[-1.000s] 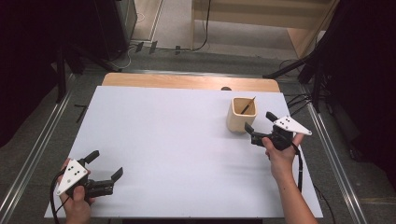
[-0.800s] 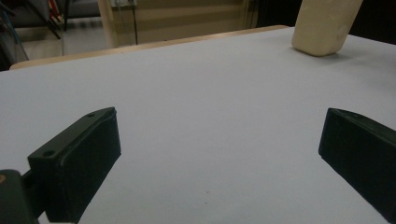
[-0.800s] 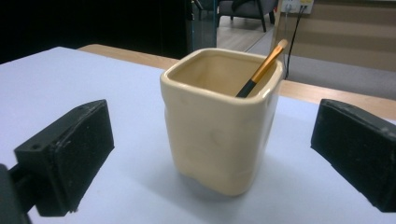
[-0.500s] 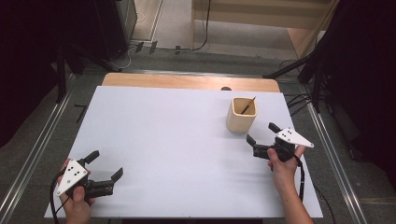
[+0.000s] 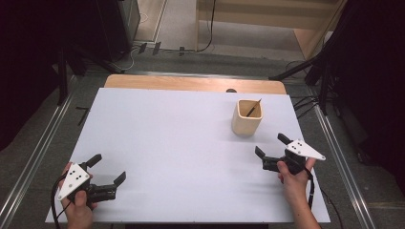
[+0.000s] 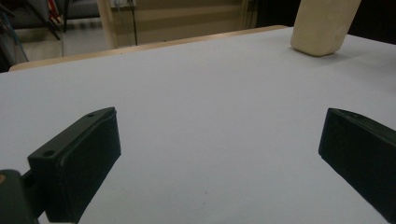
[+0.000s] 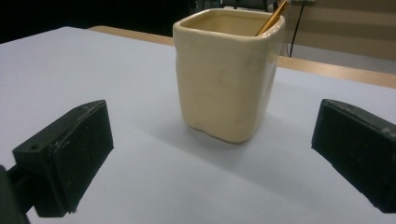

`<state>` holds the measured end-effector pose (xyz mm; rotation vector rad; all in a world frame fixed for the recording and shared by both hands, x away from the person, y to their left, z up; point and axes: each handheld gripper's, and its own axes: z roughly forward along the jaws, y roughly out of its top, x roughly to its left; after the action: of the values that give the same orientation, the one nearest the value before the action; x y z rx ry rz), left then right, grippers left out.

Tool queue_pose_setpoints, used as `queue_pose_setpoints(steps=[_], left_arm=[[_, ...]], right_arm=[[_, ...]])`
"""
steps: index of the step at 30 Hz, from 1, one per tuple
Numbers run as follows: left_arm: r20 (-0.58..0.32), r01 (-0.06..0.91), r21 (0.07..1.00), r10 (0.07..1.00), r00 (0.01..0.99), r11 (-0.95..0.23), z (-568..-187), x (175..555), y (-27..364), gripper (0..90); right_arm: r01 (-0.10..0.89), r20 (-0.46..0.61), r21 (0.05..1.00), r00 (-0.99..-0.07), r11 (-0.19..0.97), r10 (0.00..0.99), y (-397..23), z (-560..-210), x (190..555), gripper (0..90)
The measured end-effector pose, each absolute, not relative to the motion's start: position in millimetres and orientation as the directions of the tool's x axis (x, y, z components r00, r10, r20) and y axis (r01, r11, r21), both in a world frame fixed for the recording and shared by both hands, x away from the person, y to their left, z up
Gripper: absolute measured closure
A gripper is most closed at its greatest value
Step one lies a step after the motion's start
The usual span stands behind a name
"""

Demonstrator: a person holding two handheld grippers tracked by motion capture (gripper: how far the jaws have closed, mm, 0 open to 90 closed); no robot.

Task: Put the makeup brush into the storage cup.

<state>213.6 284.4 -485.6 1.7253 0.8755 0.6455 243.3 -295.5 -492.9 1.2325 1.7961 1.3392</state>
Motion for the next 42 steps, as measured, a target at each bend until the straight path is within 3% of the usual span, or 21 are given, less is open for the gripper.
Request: queue_pose_setpoints(steps=[42], left_arm=[[0.011,0.234,0.955,0.810,0.587,-0.183,-484,212,282,0.0]], right_arm=[[0.369,0.073,0.927,-0.364,0.071,0.929,-335,-510,185,0.0]])
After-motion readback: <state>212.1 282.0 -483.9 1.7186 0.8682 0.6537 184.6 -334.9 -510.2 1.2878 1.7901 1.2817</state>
